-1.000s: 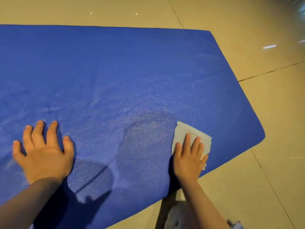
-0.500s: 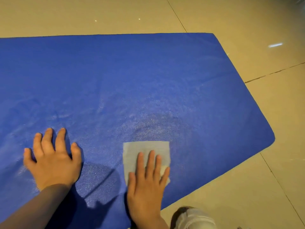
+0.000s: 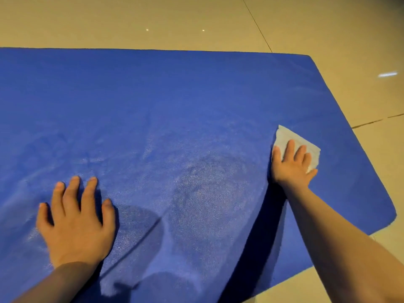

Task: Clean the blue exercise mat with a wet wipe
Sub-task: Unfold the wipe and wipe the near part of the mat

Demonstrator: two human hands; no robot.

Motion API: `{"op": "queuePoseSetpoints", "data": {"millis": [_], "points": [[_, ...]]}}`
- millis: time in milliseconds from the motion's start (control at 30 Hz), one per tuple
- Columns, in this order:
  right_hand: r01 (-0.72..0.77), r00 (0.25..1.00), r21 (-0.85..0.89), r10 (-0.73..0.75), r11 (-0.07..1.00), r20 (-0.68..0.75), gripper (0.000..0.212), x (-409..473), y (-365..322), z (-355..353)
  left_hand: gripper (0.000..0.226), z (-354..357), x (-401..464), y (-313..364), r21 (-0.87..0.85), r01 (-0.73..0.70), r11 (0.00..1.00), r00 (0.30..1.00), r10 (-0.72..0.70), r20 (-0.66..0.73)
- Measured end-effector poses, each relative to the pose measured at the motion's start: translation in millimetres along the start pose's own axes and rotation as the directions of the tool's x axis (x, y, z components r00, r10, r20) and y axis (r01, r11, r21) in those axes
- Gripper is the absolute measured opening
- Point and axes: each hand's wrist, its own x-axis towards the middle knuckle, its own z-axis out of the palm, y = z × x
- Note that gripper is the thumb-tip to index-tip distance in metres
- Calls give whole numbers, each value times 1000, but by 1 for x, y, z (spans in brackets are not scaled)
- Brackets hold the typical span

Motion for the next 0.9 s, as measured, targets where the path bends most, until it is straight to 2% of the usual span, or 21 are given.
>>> {"op": "queuePoseSetpoints", "data": {"millis": [67, 100, 133, 200, 233, 300, 367, 400, 433, 467, 533, 633, 700, 800, 867, 900], "points": [[-109, 993, 46, 111, 993, -46, 62, -2, -33, 9, 61, 1, 1, 0, 13, 1, 1000, 1000, -1, 2], [-100, 993, 46, 103, 994, -61, 61, -10, -54, 16, 60, 1, 1, -1, 20, -1, 1000, 1000, 1, 4], [-27, 997, 24, 29, 999, -72, 60, -20, -77, 24, 60, 1, 1, -1, 20, -2, 1000, 1000, 2, 0], [270, 960, -83, -275, 959, -53, 59, -52, -125, 46, 59, 1, 1, 0, 15, -2, 1000, 1000, 2, -24], [440, 895, -127, -445, 889, -15, 59, -76, -147, 57, 59, 1, 1, 1, 18, -2, 1000, 999, 3, -32], [723, 688, -171, -719, 669, 95, 60, -126, -180, 75, 60, 1, 1, 1, 25, -4, 1000, 1000, 5, -31], [873, 484, -177, -849, 454, 213, 59, -151, -193, 81, 60, 1, 1, 1, 22, -3, 1000, 1000, 3, -24], [907, 417, -174, -878, 384, 235, 60, -148, -192, 79, 60, 0, 1, 0, 20, -1, 1000, 1000, 1, -18], [918, 389, -177, -894, 355, 222, 62, -136, -185, 76, 60, 0, 1, 0, 18, 1, 1000, 1000, 0, -12], [905, 416, -185, -890, 384, 187, 65, -120, -175, 70, 60, 0, 1, 0, 16, -1, 1000, 1000, 1, -7], [796, 596, -213, -795, 566, 113, 73, -74, -140, 52, 60, -1, 1, -1, 18, -6, 1000, 1000, 6, -1], [504, 861, -314, -498, 805, 105, 73, -6, -49, 14, 60, -2, 1, 0, 14, -6, 1000, 1000, 5, 2], [235, 972, -196, -229, 952, 54, 65, 10, 21, -10, 61, -2, 1, 0, 13, -6, 1000, 1000, 6, 8], [-51, 998, -84, 49, 995, -28, 62, -12, 79, -11, 61, -1, 1, -1, 7, -4, 1000, 1000, 4, 22], [-127, 989, -3, 127, 992, -80, 61, -34, 73, 5, 61, -1, 1, -2, -1, -8, 1000, 1000, 8, 19], [-121, 989, 21, 122, 992, -85, 61, -45, 60, 14, 60, -1, 1, -2, -8, -8, 1000, 1000, 8, 18]]}}
